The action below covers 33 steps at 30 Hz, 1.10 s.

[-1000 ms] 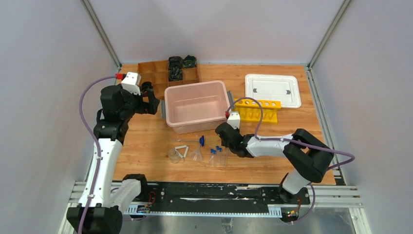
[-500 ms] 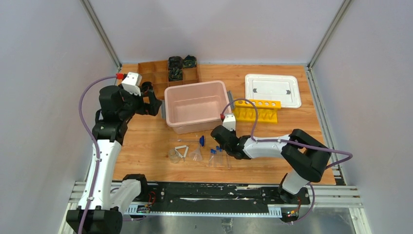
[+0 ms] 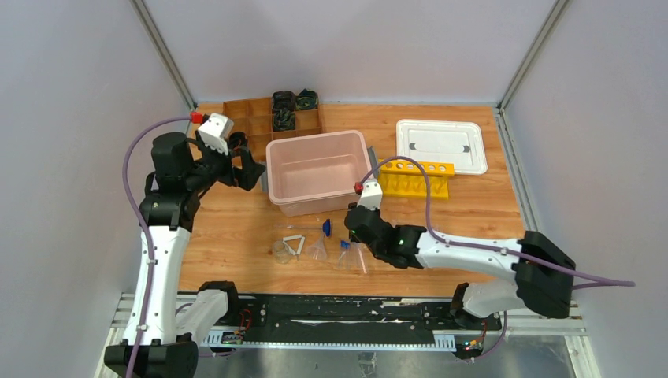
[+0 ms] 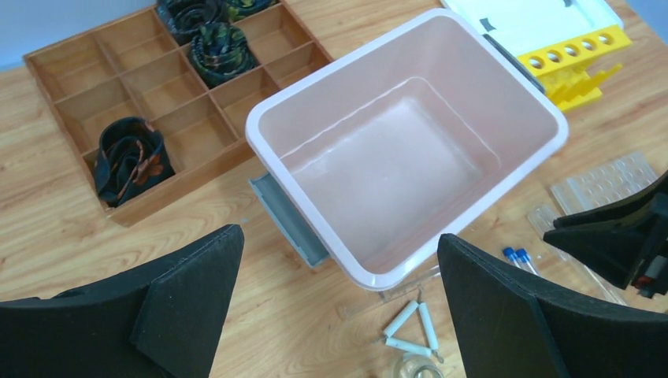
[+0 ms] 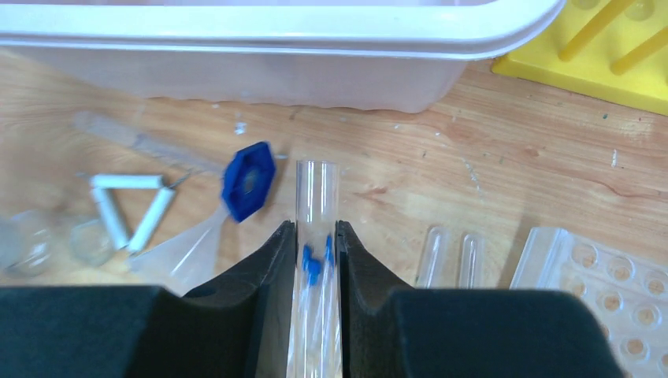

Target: Organize the chemistry lab equipment

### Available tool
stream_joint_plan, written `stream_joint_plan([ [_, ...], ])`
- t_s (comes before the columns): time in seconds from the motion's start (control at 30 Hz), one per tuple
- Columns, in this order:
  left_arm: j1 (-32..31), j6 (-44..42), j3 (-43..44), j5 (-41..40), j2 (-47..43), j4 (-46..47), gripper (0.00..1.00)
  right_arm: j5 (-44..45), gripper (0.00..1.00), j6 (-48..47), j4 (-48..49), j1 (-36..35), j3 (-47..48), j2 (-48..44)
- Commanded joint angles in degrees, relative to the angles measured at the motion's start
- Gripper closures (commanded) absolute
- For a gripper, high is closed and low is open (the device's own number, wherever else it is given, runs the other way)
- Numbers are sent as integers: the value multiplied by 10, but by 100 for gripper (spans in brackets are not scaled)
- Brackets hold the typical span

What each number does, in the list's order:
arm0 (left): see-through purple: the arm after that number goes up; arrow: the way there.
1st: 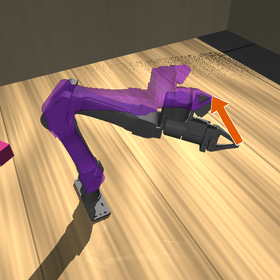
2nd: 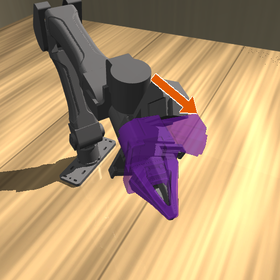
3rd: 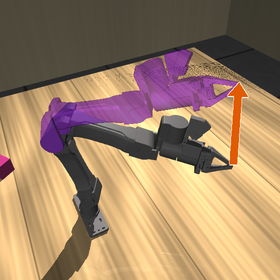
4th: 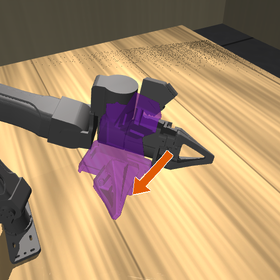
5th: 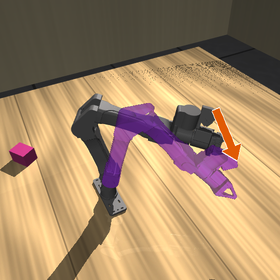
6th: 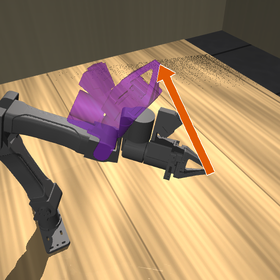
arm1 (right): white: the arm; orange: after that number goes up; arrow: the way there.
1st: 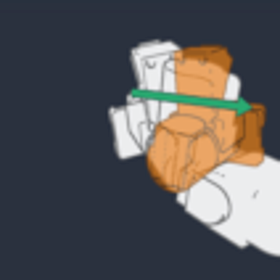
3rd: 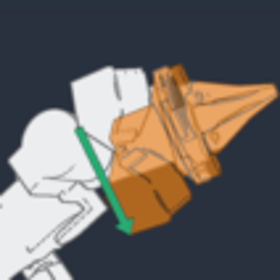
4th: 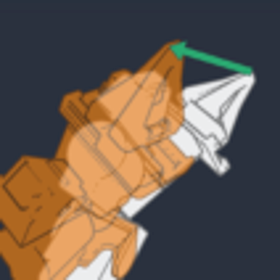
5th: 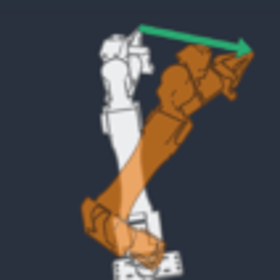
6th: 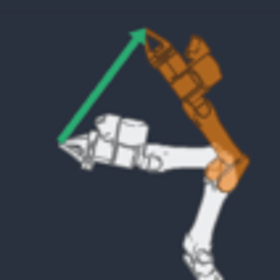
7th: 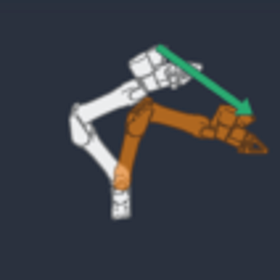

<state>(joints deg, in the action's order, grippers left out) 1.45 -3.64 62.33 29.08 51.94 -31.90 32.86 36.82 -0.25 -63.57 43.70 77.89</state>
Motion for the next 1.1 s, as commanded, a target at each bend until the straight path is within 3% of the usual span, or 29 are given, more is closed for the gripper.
stream_joint_plan([
  [0.0,0,-33,36,58,7,-58,0,46,100,8,-49,-37,17,-70],
  [0.13,0,-19,45,93,-2,-60,0,56,100,-16,-31,-51,40,-136],
  [0.2,0,-5,59,57,0,-46,0,57,100,-58,-3,-51,70,-142],
  [0.3,0,8,97,31,18,-50,0,73,100,-124,27,-51,151,-103],
  [0.5,0,86,125,128,44,-58,0,73,100,-217,79,-40,305,-2],
  [0.7,0,129,126,178,44,-38,0,24,100,-227,113,-32,409,72],
  [0.9,-1,258,55,248,26,92,0,-1,100,-205,134,-32,483,136],
  [1.07,-8,284,1,259,3,151,3,-4,100,-186,144,-30,511,158],
])
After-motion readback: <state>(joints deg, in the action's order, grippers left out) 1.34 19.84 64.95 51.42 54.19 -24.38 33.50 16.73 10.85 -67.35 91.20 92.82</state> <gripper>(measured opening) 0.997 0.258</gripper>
